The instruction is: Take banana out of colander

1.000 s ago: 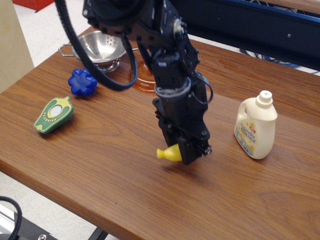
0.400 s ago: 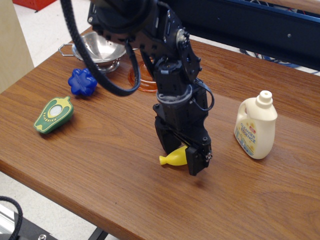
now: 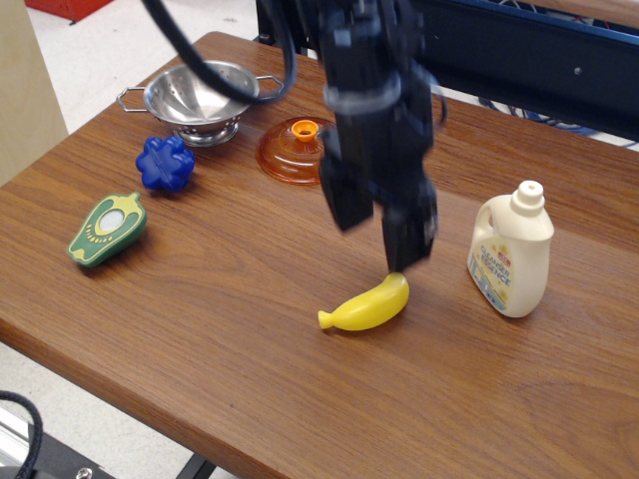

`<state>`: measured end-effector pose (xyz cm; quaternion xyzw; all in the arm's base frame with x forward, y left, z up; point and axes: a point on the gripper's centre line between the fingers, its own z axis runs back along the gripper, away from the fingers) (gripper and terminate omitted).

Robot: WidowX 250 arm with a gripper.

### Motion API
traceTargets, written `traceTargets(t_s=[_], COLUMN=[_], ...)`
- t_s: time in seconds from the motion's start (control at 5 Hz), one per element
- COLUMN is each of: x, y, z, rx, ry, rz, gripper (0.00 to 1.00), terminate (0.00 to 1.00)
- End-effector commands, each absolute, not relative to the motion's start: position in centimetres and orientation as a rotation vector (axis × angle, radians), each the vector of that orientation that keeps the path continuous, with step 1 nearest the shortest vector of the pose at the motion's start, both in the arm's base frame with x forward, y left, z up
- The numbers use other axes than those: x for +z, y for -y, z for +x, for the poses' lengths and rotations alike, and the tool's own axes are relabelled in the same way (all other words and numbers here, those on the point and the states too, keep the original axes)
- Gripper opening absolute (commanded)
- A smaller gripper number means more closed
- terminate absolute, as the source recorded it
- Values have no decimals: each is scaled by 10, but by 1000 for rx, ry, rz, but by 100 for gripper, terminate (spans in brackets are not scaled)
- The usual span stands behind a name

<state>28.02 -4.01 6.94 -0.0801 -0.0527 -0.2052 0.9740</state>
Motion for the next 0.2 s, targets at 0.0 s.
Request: traceTargets(t_s=[0.0], x=[107], y=[20], z=[288], rx=[-426], ry=[222], rz=[-142], gripper=[100], terminate=[100])
